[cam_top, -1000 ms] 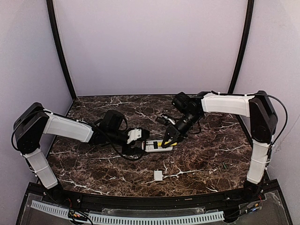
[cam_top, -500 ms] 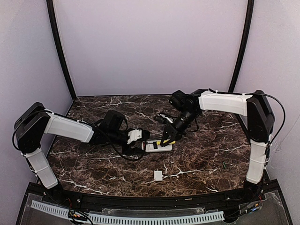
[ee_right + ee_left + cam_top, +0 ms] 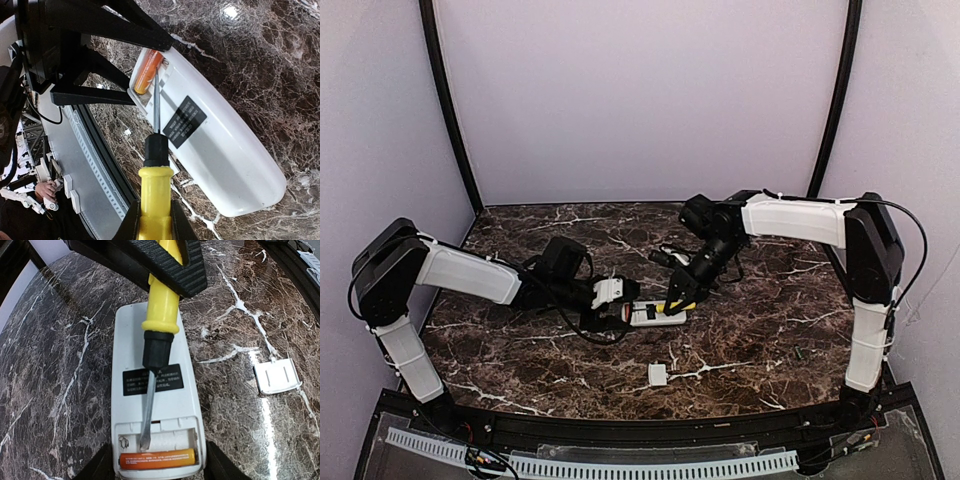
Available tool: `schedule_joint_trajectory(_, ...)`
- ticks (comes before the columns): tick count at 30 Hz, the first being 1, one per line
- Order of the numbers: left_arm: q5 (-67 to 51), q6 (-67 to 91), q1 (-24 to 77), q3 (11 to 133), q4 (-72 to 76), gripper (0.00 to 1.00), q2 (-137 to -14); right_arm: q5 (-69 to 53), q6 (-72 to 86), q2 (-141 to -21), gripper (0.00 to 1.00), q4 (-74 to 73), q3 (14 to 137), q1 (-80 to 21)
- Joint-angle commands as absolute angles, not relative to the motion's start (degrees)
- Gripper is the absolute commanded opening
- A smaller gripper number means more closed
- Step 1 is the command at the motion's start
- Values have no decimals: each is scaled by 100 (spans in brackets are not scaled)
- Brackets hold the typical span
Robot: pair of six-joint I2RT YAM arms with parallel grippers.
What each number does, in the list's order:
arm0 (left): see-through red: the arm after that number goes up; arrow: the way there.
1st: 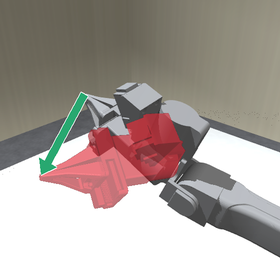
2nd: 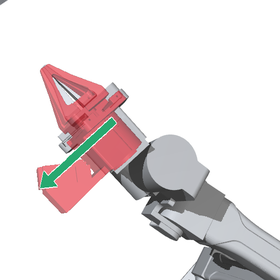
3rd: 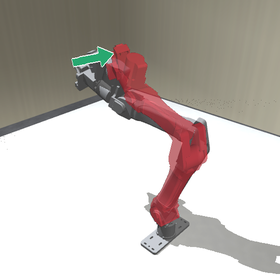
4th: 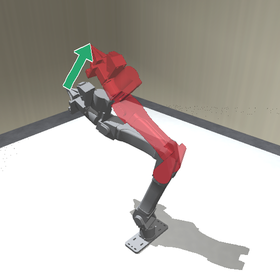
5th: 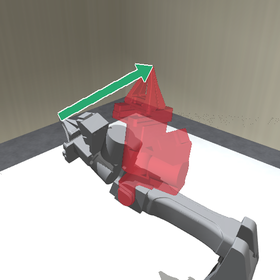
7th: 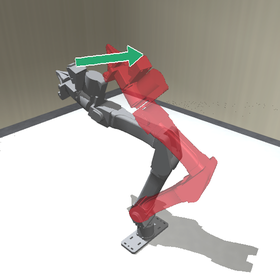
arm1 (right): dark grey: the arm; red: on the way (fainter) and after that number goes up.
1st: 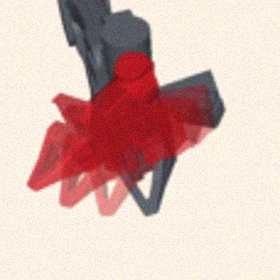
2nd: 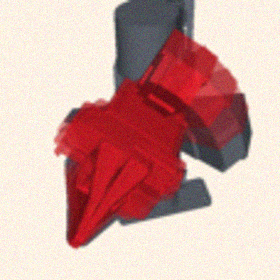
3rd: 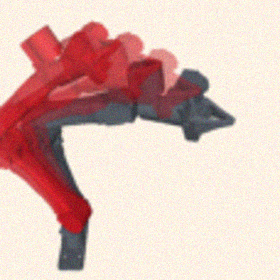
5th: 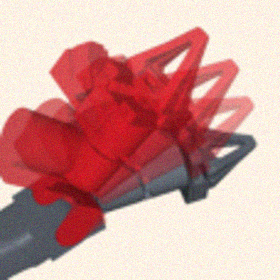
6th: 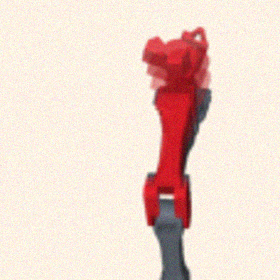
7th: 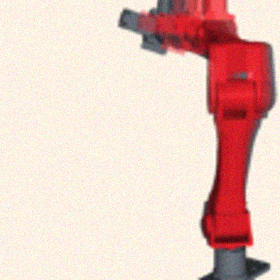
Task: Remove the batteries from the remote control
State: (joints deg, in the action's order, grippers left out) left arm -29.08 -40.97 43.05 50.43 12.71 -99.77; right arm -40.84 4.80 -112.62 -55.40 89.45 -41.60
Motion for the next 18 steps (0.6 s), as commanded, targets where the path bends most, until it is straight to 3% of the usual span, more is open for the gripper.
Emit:
schedule_joint_trajectory(1, -2963, -4152, 4341, 5036, 1277, 35, -9985, -3931, 492, -11331, 0, -5686, 9059, -4269)
schedule_joint_trajectory(18, -2975, -4149, 4345, 5080, 1222, 33, -9952, -4022, 519, -11568, 0, -5704, 9283, -4372)
